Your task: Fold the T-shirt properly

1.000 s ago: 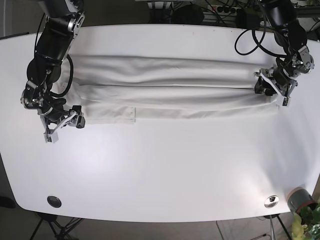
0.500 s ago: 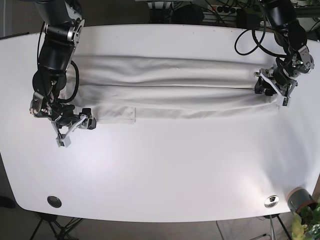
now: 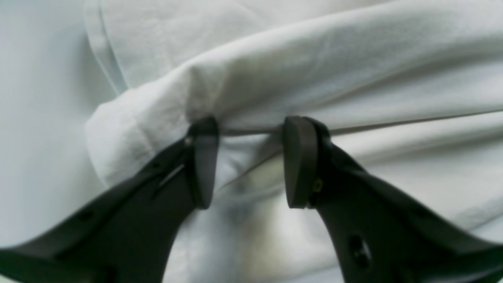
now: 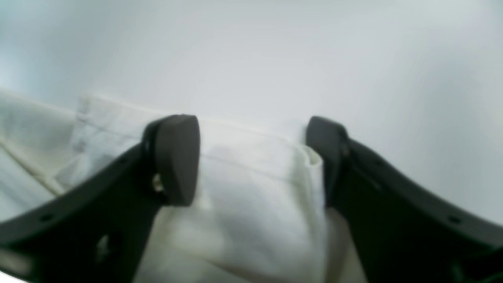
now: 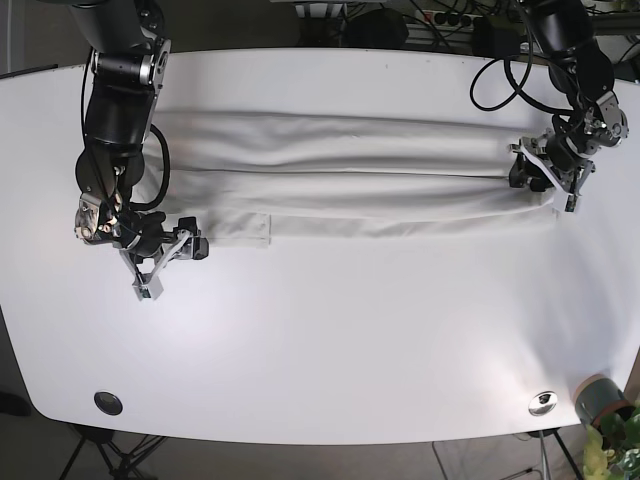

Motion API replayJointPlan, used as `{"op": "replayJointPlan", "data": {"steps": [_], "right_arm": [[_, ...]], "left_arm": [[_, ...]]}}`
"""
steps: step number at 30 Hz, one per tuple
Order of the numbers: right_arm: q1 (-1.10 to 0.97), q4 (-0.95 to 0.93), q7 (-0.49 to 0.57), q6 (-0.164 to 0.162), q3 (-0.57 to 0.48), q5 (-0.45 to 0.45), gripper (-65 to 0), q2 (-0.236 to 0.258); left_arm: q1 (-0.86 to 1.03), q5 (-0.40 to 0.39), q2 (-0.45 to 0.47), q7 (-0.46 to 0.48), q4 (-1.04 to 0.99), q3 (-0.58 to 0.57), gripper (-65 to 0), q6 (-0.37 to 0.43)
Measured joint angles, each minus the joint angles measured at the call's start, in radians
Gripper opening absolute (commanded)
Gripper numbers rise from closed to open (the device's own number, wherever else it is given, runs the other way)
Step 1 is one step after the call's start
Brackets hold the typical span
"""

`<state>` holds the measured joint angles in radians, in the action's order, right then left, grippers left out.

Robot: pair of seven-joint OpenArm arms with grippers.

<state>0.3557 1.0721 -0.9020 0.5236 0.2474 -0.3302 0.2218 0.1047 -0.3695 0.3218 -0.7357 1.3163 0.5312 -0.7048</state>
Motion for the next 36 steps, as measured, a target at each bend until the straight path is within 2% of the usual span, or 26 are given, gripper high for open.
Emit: {"op": "replayJointPlan", "data": {"steps": [4, 14, 18, 30, 33, 36], "right_arm": [[-0.001, 0.000, 0.000, -0.002, 0.000, 0.002, -43.3, 0.005], [-0.002, 0.000, 0.000, -0.003, -0.003, 0.001, -54.4, -0.011], [-0.003, 0.002, 0.000, -0.003, 0.000, -0.005, -63.1, -0.008], [-0.069, 0.183, -0.026, -0.003, 0.002, -0.012, -62.8, -0.008], [-0.094, 0.240, -0.071, -0.002, 0.008, -0.010, -62.8, -0.011], [-0.117, 0.317, -0.120, -0.001, 0.061, -0.013, -62.8, -0.034]], "left_arm": [[0.000, 0.002, 0.000, 0.000, 0.000, 0.000, -40.4, 0.000], [0.000, 0.002, 0.000, 0.000, 0.000, 0.000, -40.4, 0.000], [0.000, 0.002, 0.000, 0.000, 0.000, 0.000, -40.4, 0.000], [0.000, 0.002, 0.000, 0.000, 0.000, 0.000, -40.4, 0.000], [0.000, 0.002, 0.000, 0.001, 0.000, 0.000, -40.4, 0.000], [0.001, 0.002, 0.000, 0.001, 0.000, 0.000, -40.4, 0.000]]}}
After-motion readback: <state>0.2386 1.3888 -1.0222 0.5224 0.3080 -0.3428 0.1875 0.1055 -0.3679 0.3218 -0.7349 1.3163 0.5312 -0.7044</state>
